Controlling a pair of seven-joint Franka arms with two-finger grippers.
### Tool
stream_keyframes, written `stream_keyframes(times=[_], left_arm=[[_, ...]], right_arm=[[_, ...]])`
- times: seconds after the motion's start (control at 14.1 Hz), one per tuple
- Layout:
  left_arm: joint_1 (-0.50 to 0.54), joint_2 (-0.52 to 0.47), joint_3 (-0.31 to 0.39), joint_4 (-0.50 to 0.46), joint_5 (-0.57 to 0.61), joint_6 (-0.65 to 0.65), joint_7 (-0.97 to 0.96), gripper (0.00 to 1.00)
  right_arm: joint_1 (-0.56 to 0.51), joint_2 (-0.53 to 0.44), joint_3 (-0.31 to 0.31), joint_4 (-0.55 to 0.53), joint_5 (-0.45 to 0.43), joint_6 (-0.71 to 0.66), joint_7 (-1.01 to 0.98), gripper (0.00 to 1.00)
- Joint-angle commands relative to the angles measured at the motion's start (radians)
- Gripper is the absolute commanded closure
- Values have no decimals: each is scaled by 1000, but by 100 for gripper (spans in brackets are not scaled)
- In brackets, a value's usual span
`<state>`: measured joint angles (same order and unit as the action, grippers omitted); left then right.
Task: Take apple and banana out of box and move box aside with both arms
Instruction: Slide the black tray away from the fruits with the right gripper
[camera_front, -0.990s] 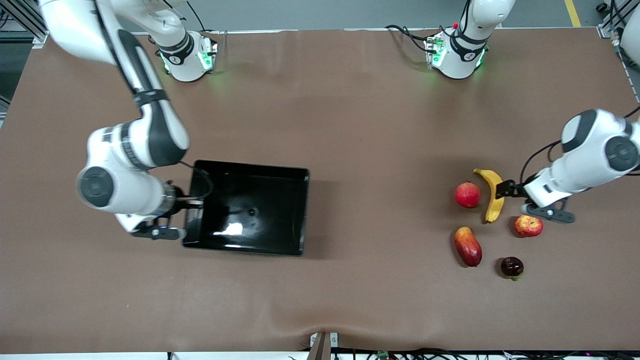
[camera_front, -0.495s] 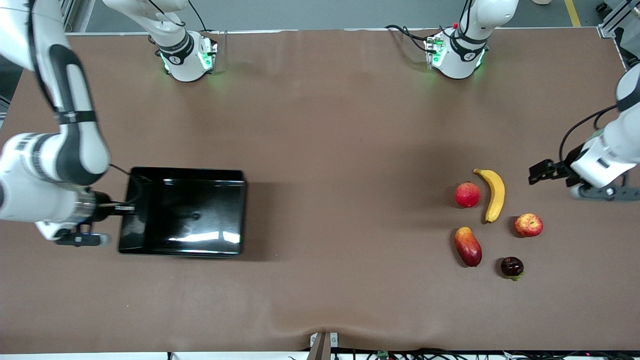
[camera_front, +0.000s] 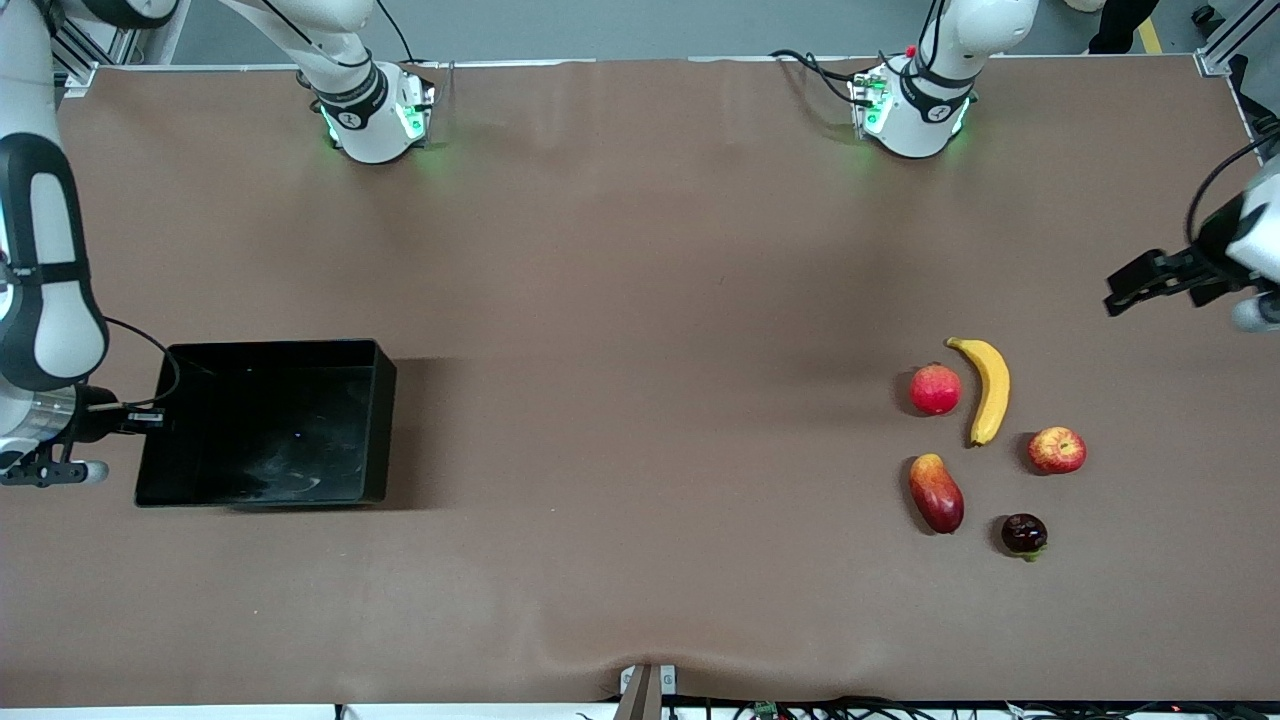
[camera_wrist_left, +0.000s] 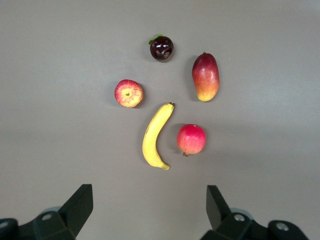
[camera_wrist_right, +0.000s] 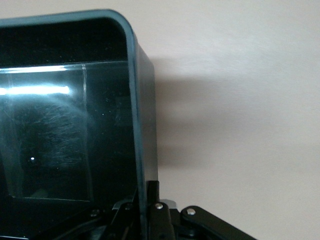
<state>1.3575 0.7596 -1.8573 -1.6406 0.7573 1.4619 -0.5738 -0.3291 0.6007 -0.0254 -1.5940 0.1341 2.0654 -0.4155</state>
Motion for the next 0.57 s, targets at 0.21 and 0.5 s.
stream_keyframes(times=[0.21, 0.5], left_arm=[[0, -6, -55, 73, -47, -112, 11, 0], [0, -9, -95, 87, -33, -136, 14, 0]], right_arm=[[-36, 62, 25, 39, 16, 70, 10, 100], [-37, 71, 24, 31, 10, 68, 64, 75]])
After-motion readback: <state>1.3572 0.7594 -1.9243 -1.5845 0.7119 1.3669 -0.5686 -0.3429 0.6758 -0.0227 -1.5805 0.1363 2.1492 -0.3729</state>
